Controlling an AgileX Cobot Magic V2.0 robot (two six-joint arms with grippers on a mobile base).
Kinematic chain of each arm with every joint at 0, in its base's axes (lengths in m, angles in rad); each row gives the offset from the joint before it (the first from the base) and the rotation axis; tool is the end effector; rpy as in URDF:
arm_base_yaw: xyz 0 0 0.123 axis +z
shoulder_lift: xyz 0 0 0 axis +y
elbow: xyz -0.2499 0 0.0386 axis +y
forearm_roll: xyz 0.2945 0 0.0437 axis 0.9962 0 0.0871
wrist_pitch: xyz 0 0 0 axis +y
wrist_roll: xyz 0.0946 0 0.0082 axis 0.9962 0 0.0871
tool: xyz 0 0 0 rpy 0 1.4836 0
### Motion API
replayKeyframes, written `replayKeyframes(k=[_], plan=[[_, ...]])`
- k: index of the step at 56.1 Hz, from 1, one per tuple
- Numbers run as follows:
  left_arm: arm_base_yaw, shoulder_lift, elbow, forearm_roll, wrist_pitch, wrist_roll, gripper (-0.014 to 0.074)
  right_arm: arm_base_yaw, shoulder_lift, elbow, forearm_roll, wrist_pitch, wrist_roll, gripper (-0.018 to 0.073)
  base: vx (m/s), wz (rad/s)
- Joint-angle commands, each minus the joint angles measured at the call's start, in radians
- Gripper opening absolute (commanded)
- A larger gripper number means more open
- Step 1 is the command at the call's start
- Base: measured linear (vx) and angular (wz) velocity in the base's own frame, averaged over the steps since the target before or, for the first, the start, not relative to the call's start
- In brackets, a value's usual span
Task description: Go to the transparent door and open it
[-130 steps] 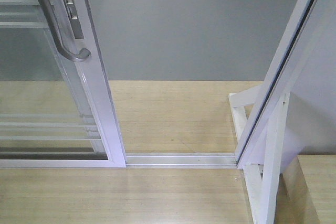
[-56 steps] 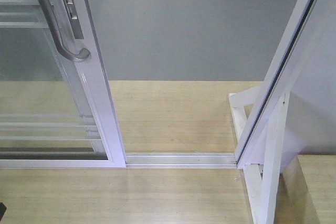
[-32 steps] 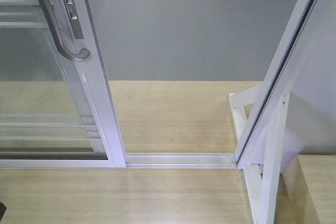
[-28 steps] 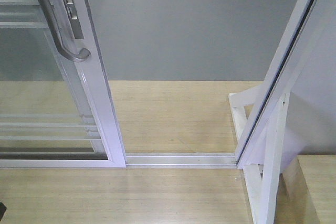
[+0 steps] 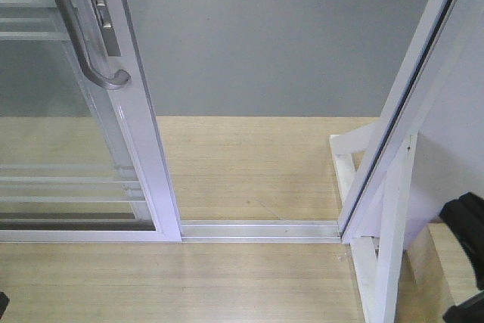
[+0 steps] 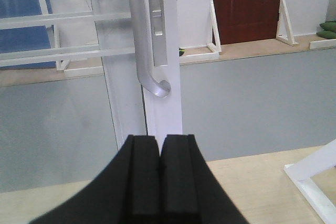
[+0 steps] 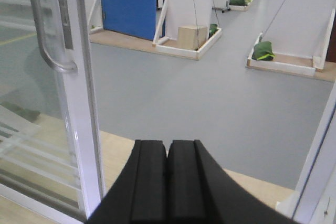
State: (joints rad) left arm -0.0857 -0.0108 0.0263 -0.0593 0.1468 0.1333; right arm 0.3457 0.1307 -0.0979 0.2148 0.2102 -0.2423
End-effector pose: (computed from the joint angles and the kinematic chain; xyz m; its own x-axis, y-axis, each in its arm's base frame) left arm 0.1389 -0.0128 0.1909 -0.0673 0.0806 -0.9945 0.0995 0.9923 0.0737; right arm 0.1367 0.0537 0.2135 -0.1294 -0.0807 -0.9883 -0.3842 0.9229 -0.0250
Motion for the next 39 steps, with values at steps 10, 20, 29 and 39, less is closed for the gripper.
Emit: replayKeyframes(k=[10,20,29,39], plan=[[-0.003,-0.015,-0.019,-0.006,-0.086,-0.008,0.0003,-0.002,-0.115,0.129,-0.125,-0.177,-0.013,-0.0006,0.0,0.0],[-0.003,-0.014,-0.019,-0.006,-0.086,-0.008,0.0003,-0.016,-0.155,0.129,-0.191,-0.186,-0.01,-0.0006,0.0,0.0],[-0.003,-0.014,-0.019,-0.006,-0.086,-0.008,0.0003,-0.049,-0.156,0.129,-0.189,-0.187,-0.01,-0.0006,0.0,0.0],[-0.003,-0.014,-0.019,-0.006,-0.086,-0.008,0.0001,-0.048,-0.156,0.129,-0.189,-0.187,-0.01,-0.0006,0.0,0.0]])
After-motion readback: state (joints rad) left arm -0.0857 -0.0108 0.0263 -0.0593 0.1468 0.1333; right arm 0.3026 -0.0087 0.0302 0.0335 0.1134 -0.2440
